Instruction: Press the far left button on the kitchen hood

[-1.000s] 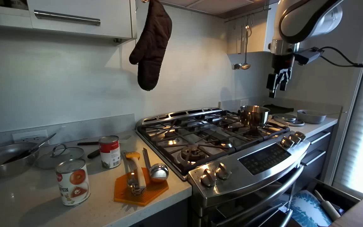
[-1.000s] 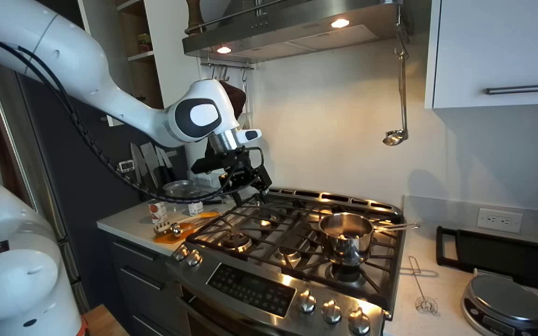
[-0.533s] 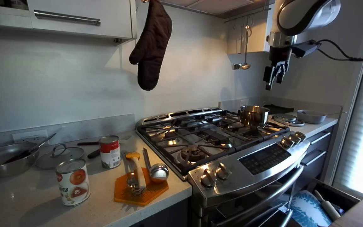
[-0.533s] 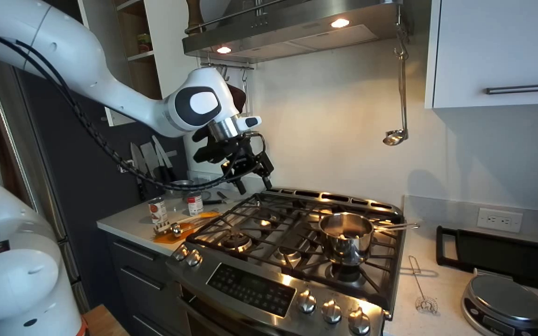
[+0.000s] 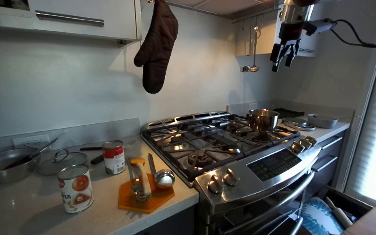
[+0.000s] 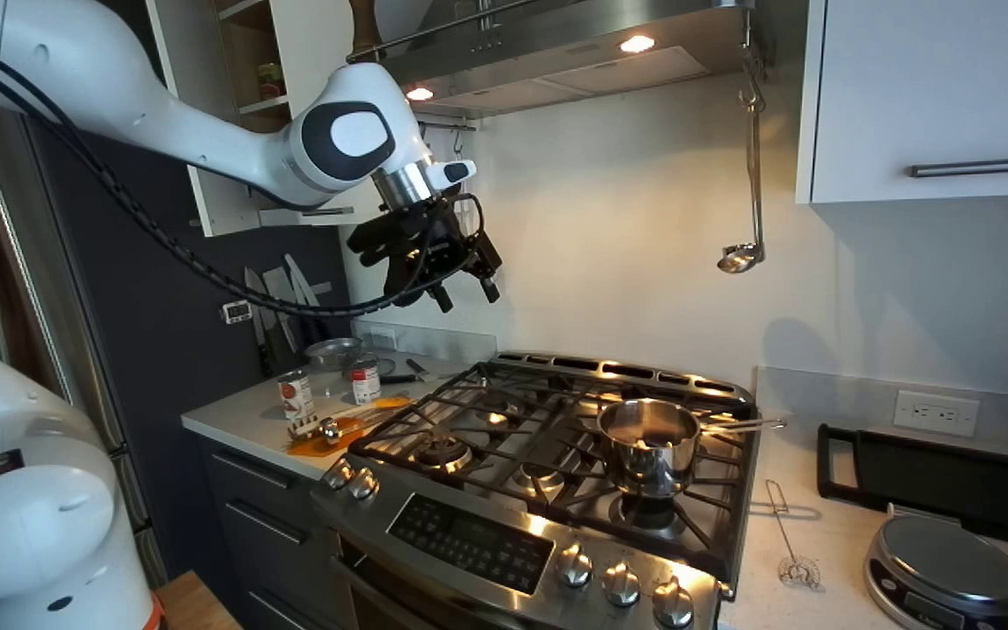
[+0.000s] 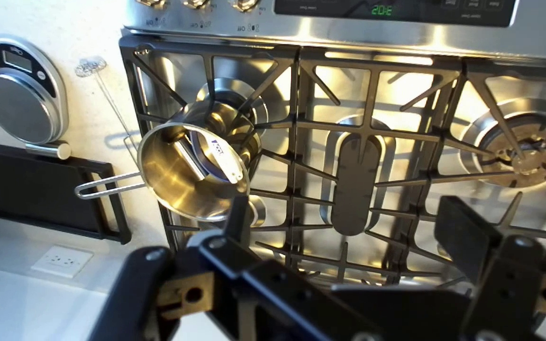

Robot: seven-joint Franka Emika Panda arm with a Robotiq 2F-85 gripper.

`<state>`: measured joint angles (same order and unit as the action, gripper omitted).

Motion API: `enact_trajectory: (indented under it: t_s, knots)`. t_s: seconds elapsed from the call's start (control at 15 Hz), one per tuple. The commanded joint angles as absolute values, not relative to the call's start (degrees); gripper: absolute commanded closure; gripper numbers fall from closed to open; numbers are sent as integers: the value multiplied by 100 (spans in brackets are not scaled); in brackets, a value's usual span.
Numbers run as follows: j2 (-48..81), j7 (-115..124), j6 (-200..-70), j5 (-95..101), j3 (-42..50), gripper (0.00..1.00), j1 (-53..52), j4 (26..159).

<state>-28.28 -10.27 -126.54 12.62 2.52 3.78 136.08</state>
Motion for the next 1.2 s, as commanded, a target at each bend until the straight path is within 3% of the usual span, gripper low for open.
enact_trajectory:
  t_s: [0.0, 0.6, 1.13]
  knots:
    - [-3284, -953, -12286, 1068, 211, 0, 217, 13674]
    - [-3489, -1021, -12245, 1071, 207, 0, 117, 13615]
    - [-4008, -1114, -13342, 1000, 371, 0, 104, 13156]
